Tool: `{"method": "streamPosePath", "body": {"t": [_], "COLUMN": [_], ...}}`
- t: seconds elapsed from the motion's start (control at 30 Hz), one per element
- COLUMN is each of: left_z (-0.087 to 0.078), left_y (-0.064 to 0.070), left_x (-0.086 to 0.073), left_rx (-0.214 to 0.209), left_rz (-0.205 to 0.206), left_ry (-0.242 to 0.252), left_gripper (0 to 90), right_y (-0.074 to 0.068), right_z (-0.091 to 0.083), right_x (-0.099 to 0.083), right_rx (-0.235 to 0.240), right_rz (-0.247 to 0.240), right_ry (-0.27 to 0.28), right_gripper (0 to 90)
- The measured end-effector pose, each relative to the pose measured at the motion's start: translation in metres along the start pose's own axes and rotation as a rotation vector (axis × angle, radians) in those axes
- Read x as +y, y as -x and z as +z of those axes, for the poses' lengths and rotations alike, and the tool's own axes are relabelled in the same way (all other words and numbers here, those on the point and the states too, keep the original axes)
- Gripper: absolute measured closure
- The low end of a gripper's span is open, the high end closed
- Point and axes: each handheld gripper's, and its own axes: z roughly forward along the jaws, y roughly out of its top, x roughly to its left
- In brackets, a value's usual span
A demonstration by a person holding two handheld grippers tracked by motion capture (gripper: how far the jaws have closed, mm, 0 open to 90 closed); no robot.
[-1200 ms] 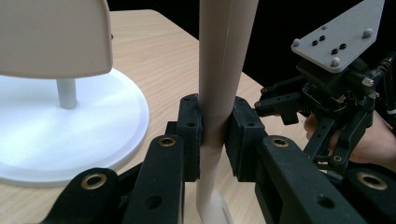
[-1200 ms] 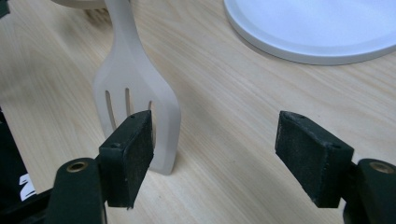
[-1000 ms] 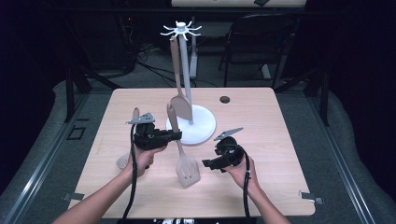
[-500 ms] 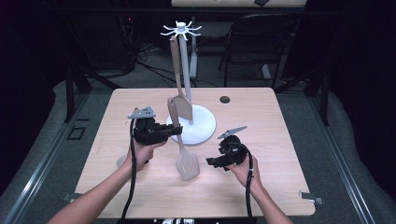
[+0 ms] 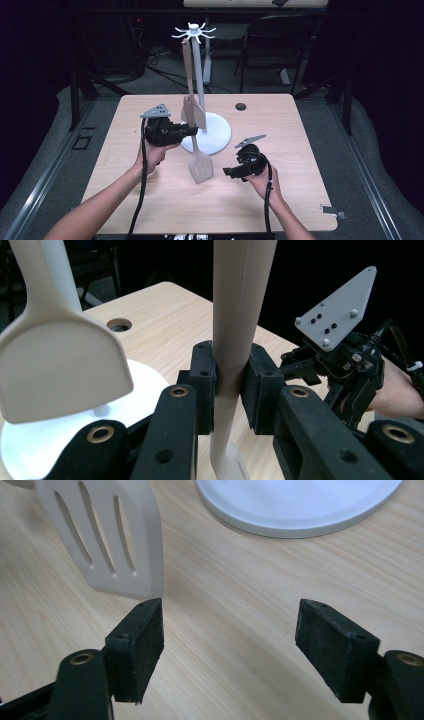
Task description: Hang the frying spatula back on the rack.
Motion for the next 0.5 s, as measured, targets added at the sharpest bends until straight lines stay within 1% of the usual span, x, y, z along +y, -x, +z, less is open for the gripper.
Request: {"method": "streamPosePath", "body": {"t": [0.07, 0.1, 0.17, 0.2, 0.3, 0.43, 0.5], "left_z": [0.001, 0.002, 0.002, 0.003, 0.003, 0.004, 0.006], "left_y": [0.000, 0.000, 0.001, 0.001, 0.000, -0.002, -0.004], "left_x": [0.004, 0.005, 0.008, 0.010, 0.016, 0.022, 0.026], "left_rx": [-0.003, -0.003, -0.002, 0.000, 0.003, 0.011, 0.010], "left_rz": [0.011, 0.014, 0.023, 0.029, 0.041, 0.051, 0.060], "left_ry": [-0.004, -0.007, -0.007, -0.006, -0.015, -0.015, -0.025], "left_gripper": [77.2, 77.2, 77.2, 77.2, 77.2, 77.2, 77.2], "right_y": [0.001, 0.002, 0.004, 0.004, 0.006, 0.007, 0.007], "right_z": [0.000, -0.002, -0.003, -0.003, -0.004, -0.006, -0.006], "right_x": [0.000, 0.000, 0.000, -0.001, -0.001, -0.001, 0.000], "right_rx": [-0.010, -0.025, -0.040, -0.039, -0.057, -0.066, -0.068], "right_rz": [0.004, -0.003, -0.007, 0.000, 0.004, -0.007, -0.013], "right_ry": [0.001, -0.009, -0.008, 0.001, 0.002, 0.011, 0.010], "right_gripper": [26.1, 24.9, 21.9, 20.2, 16.2, 14.0, 12.8]}}
